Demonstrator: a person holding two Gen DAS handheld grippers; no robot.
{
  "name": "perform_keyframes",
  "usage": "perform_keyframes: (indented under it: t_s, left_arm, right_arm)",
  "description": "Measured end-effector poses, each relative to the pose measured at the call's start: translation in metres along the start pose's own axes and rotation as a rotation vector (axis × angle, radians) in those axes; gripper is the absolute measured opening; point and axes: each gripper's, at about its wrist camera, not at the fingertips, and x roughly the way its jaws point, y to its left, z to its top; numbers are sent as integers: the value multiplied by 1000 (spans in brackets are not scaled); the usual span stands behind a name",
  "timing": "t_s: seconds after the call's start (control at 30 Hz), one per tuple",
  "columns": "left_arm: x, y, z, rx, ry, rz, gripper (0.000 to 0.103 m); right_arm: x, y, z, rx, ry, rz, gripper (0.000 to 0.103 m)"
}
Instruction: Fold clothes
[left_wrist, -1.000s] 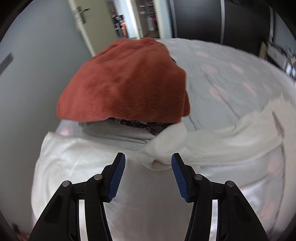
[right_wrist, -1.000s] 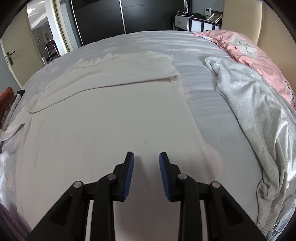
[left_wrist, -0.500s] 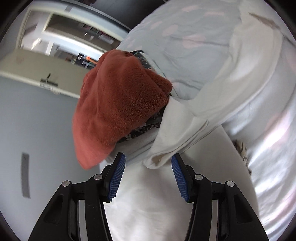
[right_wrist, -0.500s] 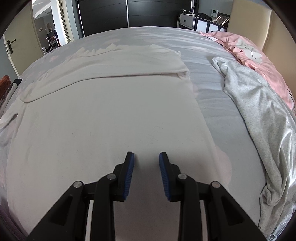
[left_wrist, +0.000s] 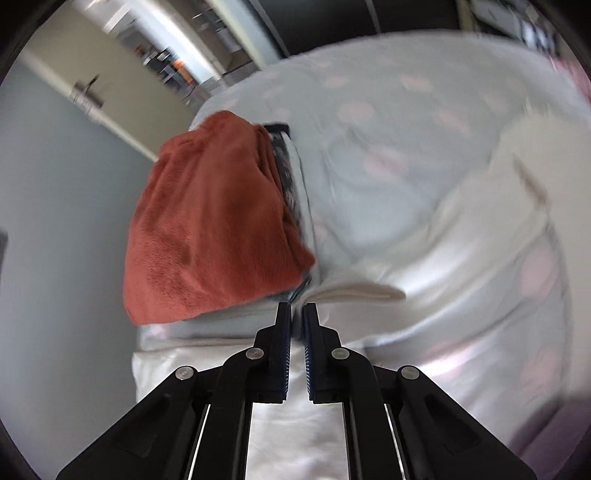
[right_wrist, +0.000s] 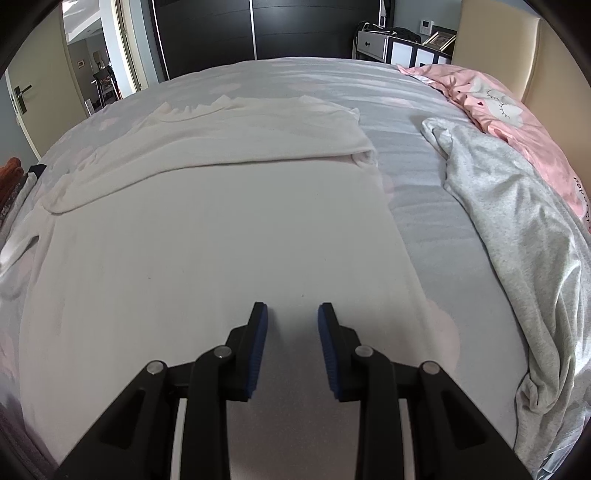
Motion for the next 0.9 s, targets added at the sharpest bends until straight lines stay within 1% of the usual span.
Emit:
perform_keyframes:
  t_s: [0.07, 0.23, 0.4, 0.5, 0.57, 0.7, 0.8, 0.9]
  left_arm:
    - [-27, 3, 18, -104, -27, -69, 7]
    - [-92, -14, 64, -272, -110, -248, 6]
    - [-149, -48, 107, -409, -221, -435, 6]
    - [-182, -84, 135, -457, -274, -522, 6]
    - [-203, -107, 154, -474, -303, -556, 6]
    - [-233, -162, 186, -456, -353, -579, 6]
    - [-246, -205, 203, -442, -350, -597, 6]
    - [-248, -251, 215, -434, -336, -631, 5]
  right_arm:
    - [-6, -2, 0, 9, -11, 14, 28]
    - [-14, -11, 3, 57, -22, 59, 28]
    - [-22, -31, 4, 152, -30, 131, 28]
    - [-25, -45, 6, 204, -36, 163, 28]
    - [-27, -52, 7, 230, -40, 181, 28]
    - [-31, -63, 9, 270, -44, 232, 28]
    - [-34, -70, 11, 293, -53, 270, 28]
    - [-38, -77, 12, 308, -59, 302, 28]
